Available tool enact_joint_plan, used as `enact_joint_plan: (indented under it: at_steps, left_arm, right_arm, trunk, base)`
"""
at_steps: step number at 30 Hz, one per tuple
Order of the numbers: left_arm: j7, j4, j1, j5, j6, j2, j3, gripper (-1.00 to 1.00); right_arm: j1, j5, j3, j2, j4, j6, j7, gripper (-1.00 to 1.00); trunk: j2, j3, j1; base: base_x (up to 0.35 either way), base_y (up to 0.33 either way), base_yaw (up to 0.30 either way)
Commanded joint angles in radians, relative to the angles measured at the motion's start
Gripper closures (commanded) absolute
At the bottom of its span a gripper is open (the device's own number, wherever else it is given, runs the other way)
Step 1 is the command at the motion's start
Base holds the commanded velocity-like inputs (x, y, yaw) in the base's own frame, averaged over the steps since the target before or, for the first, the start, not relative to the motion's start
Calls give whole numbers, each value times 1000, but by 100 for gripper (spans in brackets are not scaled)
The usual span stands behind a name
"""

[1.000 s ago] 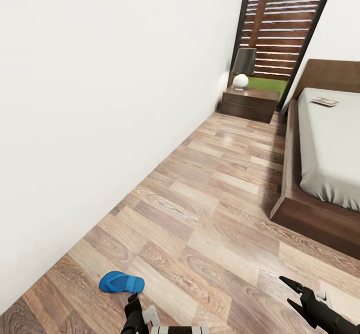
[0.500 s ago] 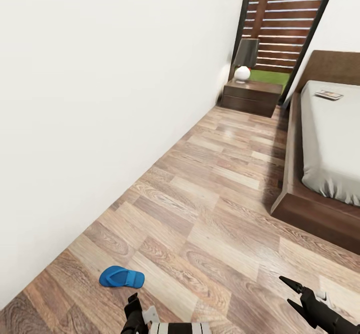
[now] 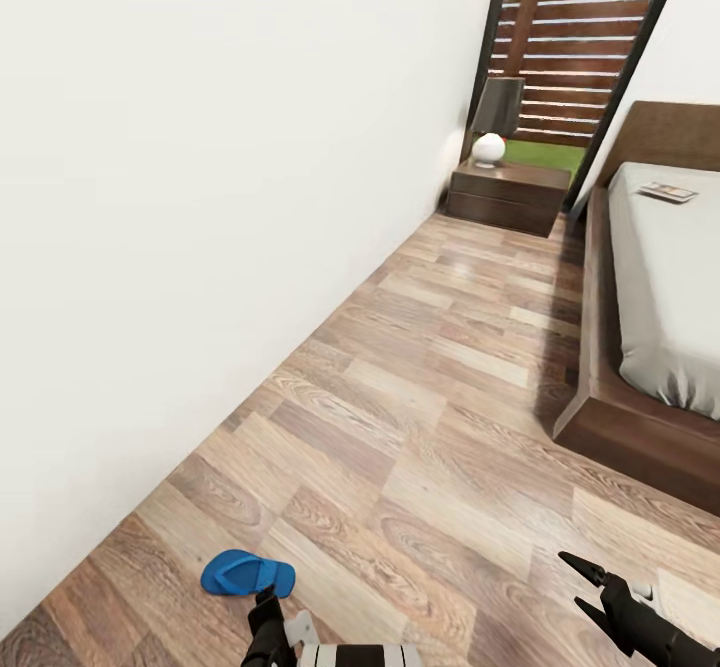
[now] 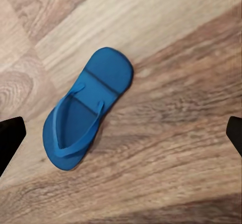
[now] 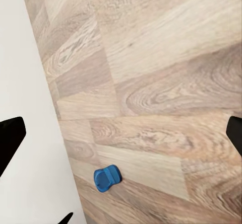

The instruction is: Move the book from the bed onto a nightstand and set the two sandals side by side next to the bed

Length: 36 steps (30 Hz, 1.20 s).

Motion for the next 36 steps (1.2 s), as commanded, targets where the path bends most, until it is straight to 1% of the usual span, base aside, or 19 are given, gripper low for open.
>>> enact_joint_plan:
  at_steps: [1, 2, 3, 7, 9, 11, 12, 13, 14, 15, 17, 20, 23, 25, 32, 33, 34, 35, 36]
  left_arm:
    - [-4, -4, 0, -9, 5, 4, -2, -100]
    - [-4, -7, 0, -9, 5, 7, -2, -100]
    - [-6, -32, -1, -10, 4, 19, -1, -100]
    - [-19, -89, 0, -10, 4, 35, -2, -100]
    - [-46, -115, -1, -10, 4, 43, -2, -100]
    - [-94, -138, -1, -10, 4, 51, -2, -100]
    - [-159, -163, -1, -11, 4, 61, -1, -100]
    - [-196, -177, -1, -11, 4, 66, -1, -100]
    - [-341, -238, -1, -14, 4, 92, -1, -100]
    - [-422, -279, -1, -19, 4, 110, -1, -100]
    - [-474, -304, -2, -29, 4, 124, -1, -100]
    - [-510, -321, -3, -47, 4, 140, -1, -100]
    - [-536, -330, -7, -69, 4, 158, 0, -100]
    - [-541, -331, -11, -71, 4, 160, 0, -100]
    - [-532, -331, -60, -75, 7, 162, 4, -100]
    - [-509, -329, -64, -75, 7, 162, 5, -100]
    - [-465, -327, -69, -75, 7, 162, 6, -100]
    - [-442, -325, -70, -75, 7, 162, 6, -100]
    - [-340, -309, -75, -75, 7, 161, 7, -100]
  right_arm:
    - [-1, -2, -2, 0, 0, 6, 1, -100]
    - [-1, -2, -2, 0, 0, 6, 1, -100]
    - [-1, -2, -2, 0, 0, 6, 1, -100]
    - [-1, -2, -2, 0, 0, 6, 1, -100]
    - [0, -2, -2, 0, 0, 6, 1, -100]
    - [-1, -2, -2, 0, 0, 6, 1, -100]
    - [-1, -2, -2, 0, 0, 6, 1, -100]
    - [-1, -2, -2, 0, 0, 6, 1, -100]
    - [-1, -2, -2, 0, 0, 6, 1, -100]
    - [-1, -2, -2, 0, 0, 6, 1, -100]
    - [-1, -2, -2, 0, 0, 6, 1, -100]
    - [-1, -2, -2, 0, 0, 6, 1, -100]
    - [-1, -2, -2, 0, 0, 6, 1, -100]
    - [-1, -2, -2, 0, 0, 6, 1, -100]
    - [0, -2, -2, 0, 0, 6, 1, -100]
    - [-1, -2, -2, 0, 0, 6, 1, -100]
    - [0, -2, -2, 0, 0, 6, 1, -100]
    - [0, -2, -2, 0, 0, 6, 1, -100]
    - [0, -2, -2, 0, 0, 6, 1, -100]
  trunk:
    - [0, -1, 0]
    - [0, -1, 0]
    - [0, -1, 0]
    - [0, -1, 0]
    - [0, -1, 0]
    - [0, -1, 0]
    - [0, -1, 0]
    - [0, -1, 0]
    - [0, -1, 0]
    - [0, -1, 0]
    - [0, -1, 0]
    - [0, -1, 0]
    - [0, -1, 0]
    - [0, -1, 0]
    - [0, -1, 0]
    - [0, -1, 0]
    - [0, -1, 0]
    - [0, -1, 0]
    - [0, -1, 0]
  base:
    - [51, 32, 0]
    - [41, 26, 0]
    - [21, 13, 0]
    - [12, 8, 0]
    - [6, 4, 0]
    - [4, 2, 0]
    - [2, 1, 0]
    - [2, 1, 0]
    - [0, 0, 0]
    - [0, 0, 0]
    - [0, 0, 0]
    - [0, 0, 0]
    - [0, 0, 0]
    - [0, 0, 0]
    - [0, 0, 0]
    - [0, 0, 0]
    - [0, 0, 0]
    - [0, 0, 0]
    - [0, 0, 0]
